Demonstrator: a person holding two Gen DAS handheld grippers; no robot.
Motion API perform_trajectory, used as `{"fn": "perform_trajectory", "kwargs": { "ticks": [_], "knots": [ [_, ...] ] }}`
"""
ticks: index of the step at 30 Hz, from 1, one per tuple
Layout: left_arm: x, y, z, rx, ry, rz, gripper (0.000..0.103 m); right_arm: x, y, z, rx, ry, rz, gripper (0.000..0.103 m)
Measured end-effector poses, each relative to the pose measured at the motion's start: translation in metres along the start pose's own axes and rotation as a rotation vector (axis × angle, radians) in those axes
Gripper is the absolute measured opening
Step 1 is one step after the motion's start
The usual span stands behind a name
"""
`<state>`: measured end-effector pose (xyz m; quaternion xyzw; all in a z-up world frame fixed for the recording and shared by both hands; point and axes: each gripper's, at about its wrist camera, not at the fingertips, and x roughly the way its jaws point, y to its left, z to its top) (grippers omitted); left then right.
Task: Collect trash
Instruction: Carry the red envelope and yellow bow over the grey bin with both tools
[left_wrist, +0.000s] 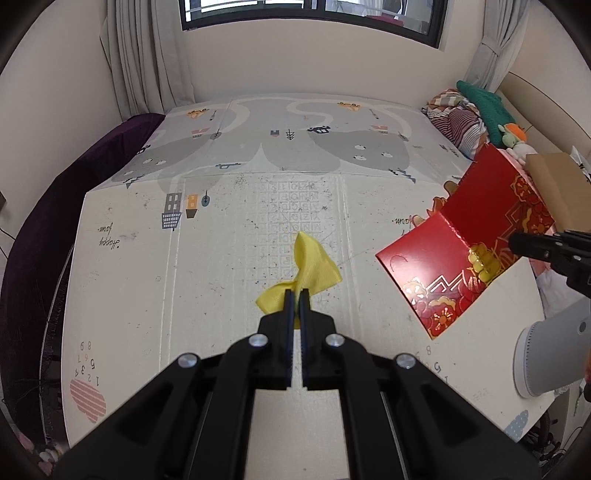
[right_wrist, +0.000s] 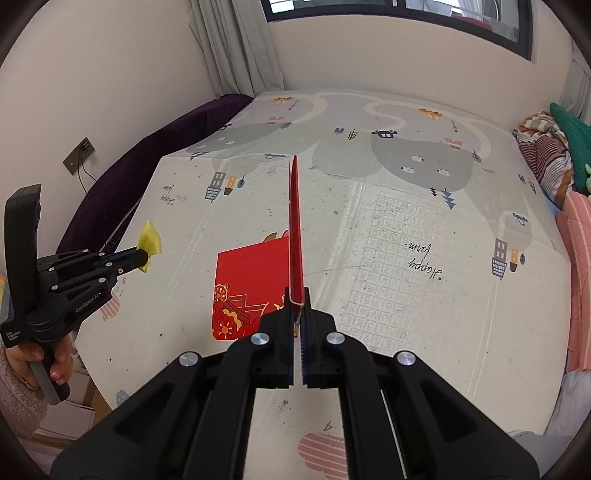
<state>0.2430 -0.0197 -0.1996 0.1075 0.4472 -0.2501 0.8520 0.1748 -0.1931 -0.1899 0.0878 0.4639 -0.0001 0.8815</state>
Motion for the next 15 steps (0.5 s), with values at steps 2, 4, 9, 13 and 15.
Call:
{"fn": "perform_trajectory", "kwargs": {
  "ticks": [2,4,9,13,15],
  "knots": [
    [-0.019,-0.006,-0.002,0.004,-0.008,-0.013,0.003,-0.020,0.006,-0.008,0.004,-0.013,0.001,0.002],
    [-0.036,-0.013,-0.004,0.013,-0.016,-0.020,0.003,-0.040,0.011,-0.016,0.007,-0.029,0.001,0.002],
    [-0.076,-0.043,-0.008,0.058,-0.042,-0.036,0.003,-0.093,0.009,-0.039,0.016,-0.068,-0.001,0.002],
    [-0.103,-0.078,-0.012,0.092,-0.072,-0.049,0.003,-0.132,-0.013,-0.059,0.047,-0.099,0.003,0.002],
    [-0.116,-0.098,-0.016,0.109,-0.087,-0.054,0.003,-0.152,-0.029,-0.072,0.057,-0.112,-0.003,0.002]
  ]
}}
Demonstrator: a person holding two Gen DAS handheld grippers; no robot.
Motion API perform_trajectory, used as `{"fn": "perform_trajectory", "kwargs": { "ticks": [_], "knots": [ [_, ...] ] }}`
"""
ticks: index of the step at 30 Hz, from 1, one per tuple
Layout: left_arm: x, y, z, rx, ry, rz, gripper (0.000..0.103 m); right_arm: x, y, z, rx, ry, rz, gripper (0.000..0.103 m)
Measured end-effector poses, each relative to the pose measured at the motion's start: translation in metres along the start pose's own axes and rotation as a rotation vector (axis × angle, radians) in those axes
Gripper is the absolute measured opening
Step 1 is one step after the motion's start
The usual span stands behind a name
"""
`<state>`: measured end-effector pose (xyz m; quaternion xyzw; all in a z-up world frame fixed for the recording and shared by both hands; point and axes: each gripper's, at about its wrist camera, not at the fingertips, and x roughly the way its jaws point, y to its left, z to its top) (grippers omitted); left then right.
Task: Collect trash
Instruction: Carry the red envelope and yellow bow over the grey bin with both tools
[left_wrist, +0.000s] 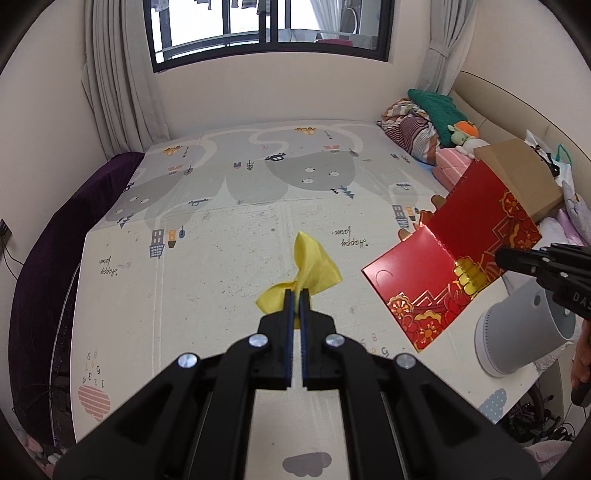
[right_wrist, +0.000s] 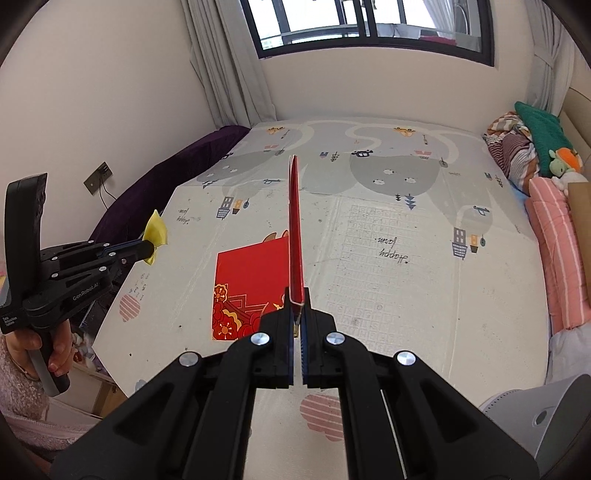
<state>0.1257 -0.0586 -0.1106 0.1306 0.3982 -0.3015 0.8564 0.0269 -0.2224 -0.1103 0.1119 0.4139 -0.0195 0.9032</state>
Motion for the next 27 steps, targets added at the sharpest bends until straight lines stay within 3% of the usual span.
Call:
{"fn": "perform_trajectory", "kwargs": {
  "ticks": [6,14,21,27],
  "knots": [
    [-0.022,-0.081,-0.003,0.021,-0.017,0.000,0.003,-0.072,-0.068,-0.037,0.020,-0.033,-0.020,0.002],
    [-0.038,-0.214,-0.009,0.034,-0.037,-0.095,0.003,-0.184,-0.190,-0.093,0.088,-0.087,-0.144,0.002],
    [-0.037,-0.323,-0.005,0.164,0.001,-0.222,0.003,-0.259,-0.276,-0.138,0.232,-0.098,-0.299,0.002],
    [-0.036,-0.395,0.002,0.316,-0.009,-0.322,0.003,-0.308,-0.321,-0.175,0.371,-0.152,-0.415,0.002]
  ]
}}
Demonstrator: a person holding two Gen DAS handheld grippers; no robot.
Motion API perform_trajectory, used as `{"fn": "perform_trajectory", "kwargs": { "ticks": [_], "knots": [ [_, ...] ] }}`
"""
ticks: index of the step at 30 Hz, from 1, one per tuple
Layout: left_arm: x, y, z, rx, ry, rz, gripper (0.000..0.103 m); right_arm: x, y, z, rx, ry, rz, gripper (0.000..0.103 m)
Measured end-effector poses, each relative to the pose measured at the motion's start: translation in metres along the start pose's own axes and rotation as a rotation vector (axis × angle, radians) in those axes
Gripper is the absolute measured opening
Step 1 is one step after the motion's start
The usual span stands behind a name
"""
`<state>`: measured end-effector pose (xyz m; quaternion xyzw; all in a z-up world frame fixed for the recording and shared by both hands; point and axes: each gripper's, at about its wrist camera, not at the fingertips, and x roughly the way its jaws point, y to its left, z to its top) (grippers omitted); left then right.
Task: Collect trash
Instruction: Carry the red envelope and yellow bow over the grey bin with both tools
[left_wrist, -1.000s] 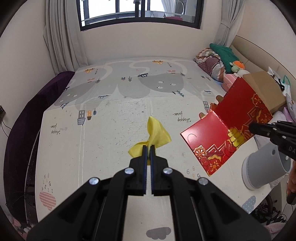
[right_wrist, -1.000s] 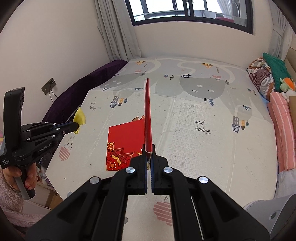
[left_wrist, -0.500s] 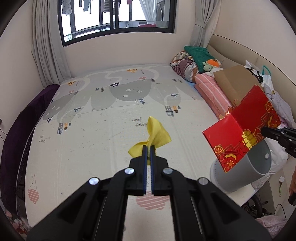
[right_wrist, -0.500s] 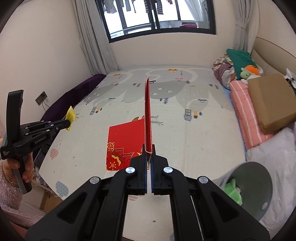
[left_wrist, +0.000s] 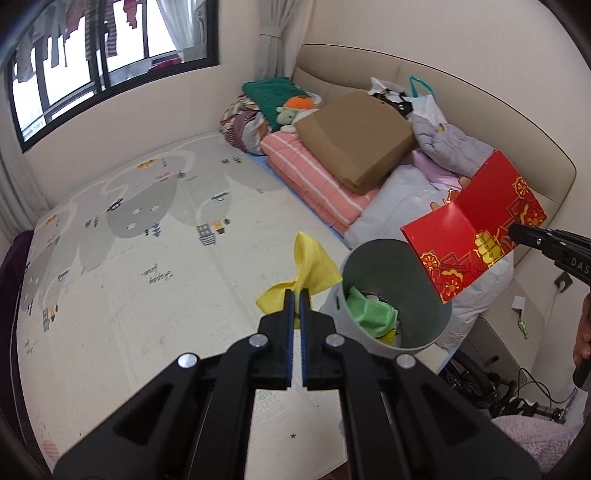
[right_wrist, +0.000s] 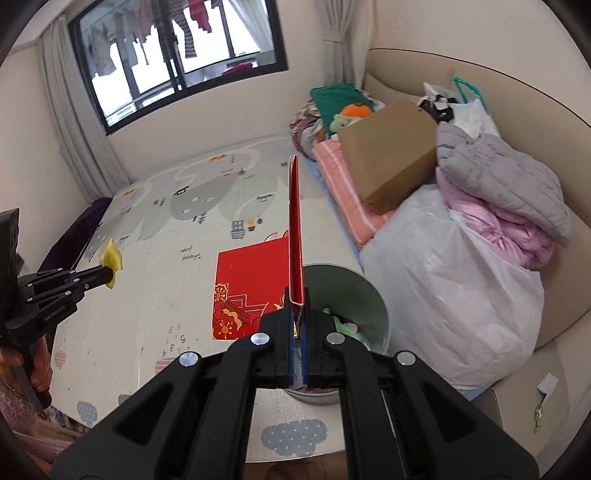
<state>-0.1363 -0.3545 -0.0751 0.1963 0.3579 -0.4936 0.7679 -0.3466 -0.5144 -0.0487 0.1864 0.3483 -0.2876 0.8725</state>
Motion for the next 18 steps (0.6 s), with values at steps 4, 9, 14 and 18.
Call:
{"fn": "perform_trajectory", "kwargs": {
  "ticks": [4,9,14,18],
  "knots": [
    [0.015,-0.033,0.018,0.082,-0.004,-0.070,0.003,-0.016,-0.027,-0.006,0.056,-0.026,-0.067,0.002],
    [0.034,-0.069,0.035,0.178,0.007,-0.150,0.003,-0.027,-0.052,-0.015,0.138,-0.044,-0.127,0.002],
    [0.050,-0.089,0.045,0.252,0.027,-0.216,0.003,-0.030,-0.064,-0.024,0.208,-0.045,-0.168,0.002],
    [0.066,-0.099,0.051,0.302,0.048,-0.262,0.003,-0.026,-0.065,-0.030,0.255,-0.036,-0.194,0.002]
  ]
}}
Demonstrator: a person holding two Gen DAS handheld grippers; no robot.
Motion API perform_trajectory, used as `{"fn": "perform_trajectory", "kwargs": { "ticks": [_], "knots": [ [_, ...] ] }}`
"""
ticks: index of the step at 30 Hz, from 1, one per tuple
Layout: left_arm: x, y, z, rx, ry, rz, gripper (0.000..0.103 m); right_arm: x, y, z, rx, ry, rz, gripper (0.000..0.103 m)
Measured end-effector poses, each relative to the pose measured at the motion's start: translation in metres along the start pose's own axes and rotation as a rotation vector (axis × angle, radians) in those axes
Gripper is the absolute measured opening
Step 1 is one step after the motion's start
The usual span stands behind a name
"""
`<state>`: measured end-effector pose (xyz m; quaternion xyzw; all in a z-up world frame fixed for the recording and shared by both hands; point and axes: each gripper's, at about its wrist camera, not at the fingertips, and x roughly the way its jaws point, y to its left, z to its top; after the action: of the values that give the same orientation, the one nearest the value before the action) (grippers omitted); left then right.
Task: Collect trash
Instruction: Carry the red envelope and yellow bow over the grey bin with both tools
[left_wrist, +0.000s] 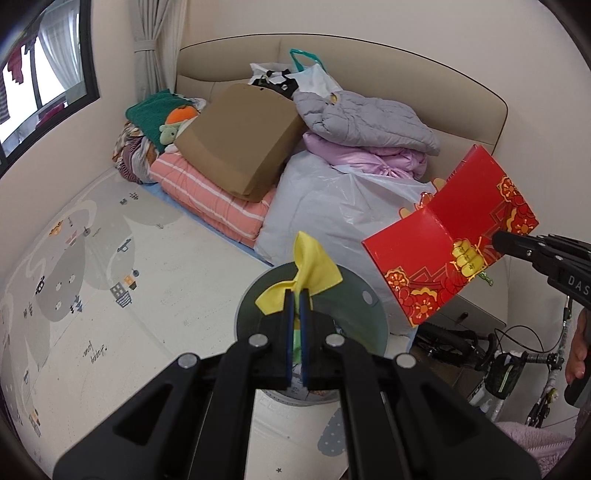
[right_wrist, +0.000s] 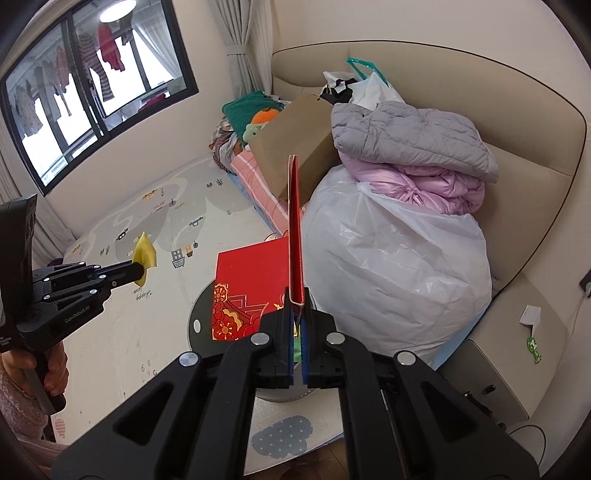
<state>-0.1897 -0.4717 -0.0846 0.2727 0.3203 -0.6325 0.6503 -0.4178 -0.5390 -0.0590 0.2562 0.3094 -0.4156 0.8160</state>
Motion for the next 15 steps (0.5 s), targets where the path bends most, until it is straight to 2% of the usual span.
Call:
{"fn": "perform_trajectory", "kwargs": {
  "ticks": [8,12,14,15],
  "knots": [
    [0.026,0.007,0.010,0.075,0.045,-0.070,0.003,0.014,0.013,-0.002,0.052,0.020,-0.062,0.002],
    [0.038,0.008,0.013,0.105,0.078,-0.116,0.008,0.017,0.020,-0.001,0.073,0.020,-0.092,0.002],
    [0.045,0.007,0.013,0.110,0.103,-0.139,0.016,0.017,0.023,-0.002,0.079,0.023,-0.106,0.002],
    [0.048,0.006,0.013,0.113,0.110,-0.145,0.037,0.018,0.024,-0.002,0.083,0.024,-0.110,0.002]
  ]
}}
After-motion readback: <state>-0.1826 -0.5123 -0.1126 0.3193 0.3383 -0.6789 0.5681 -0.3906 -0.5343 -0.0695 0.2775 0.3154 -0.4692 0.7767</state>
